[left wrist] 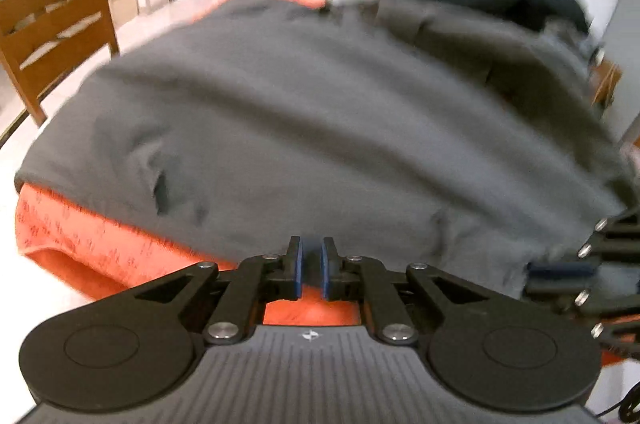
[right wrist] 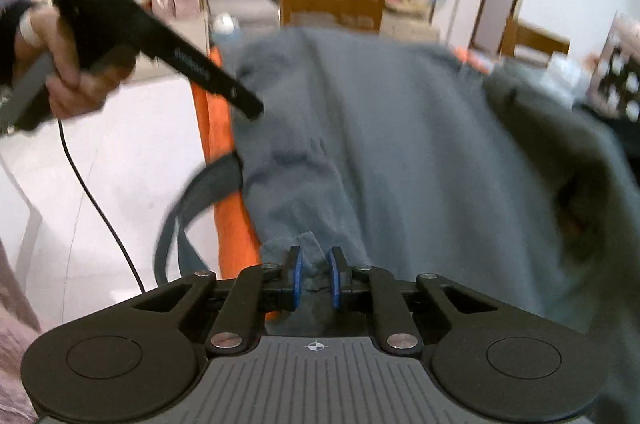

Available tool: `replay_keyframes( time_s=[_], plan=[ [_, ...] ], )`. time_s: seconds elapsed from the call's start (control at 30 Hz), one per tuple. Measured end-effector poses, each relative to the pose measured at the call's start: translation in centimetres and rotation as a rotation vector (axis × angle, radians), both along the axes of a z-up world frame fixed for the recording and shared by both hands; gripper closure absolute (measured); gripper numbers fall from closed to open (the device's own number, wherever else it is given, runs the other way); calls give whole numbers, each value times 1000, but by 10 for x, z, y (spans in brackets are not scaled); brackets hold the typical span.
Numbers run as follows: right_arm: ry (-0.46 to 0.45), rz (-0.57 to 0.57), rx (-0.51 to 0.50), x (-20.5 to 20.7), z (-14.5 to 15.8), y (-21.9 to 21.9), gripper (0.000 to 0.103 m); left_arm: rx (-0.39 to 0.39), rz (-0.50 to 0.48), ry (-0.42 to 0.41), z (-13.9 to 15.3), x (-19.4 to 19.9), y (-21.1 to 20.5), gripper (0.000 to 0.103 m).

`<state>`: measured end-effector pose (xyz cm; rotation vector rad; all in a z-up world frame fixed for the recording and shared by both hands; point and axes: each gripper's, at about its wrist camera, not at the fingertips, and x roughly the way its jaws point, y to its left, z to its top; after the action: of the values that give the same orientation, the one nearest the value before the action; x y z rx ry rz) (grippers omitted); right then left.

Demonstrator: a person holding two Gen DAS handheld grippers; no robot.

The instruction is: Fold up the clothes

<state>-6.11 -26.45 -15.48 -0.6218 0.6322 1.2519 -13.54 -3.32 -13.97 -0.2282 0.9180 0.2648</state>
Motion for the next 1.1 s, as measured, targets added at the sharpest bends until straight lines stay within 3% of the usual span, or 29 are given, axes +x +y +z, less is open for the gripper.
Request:
replay_keyframes(
  time_s=[0.2,0.4,0.6,0.73,0.93,1.1],
  plan=[
    [39,-42,-16,9,12,3,90,-26,-11,28,3,5,9,92],
    [18,-109,58,30,62,-18,90,27,-21,-24,49,9,17,82],
    [-7,-221,128,80,112,-48,89,110,10,-75,94,34,45,72],
    [-19,-298,137,120,135,-59,85,145,-3,-77,110,65,73,67],
    [-51,-441,93,187,147,-60,77,155,-112,-79,109,135,127,53],
    [-72,-560,35,237,144,-57,62,131,-169,-95,97,208,173,33]
  ],
)
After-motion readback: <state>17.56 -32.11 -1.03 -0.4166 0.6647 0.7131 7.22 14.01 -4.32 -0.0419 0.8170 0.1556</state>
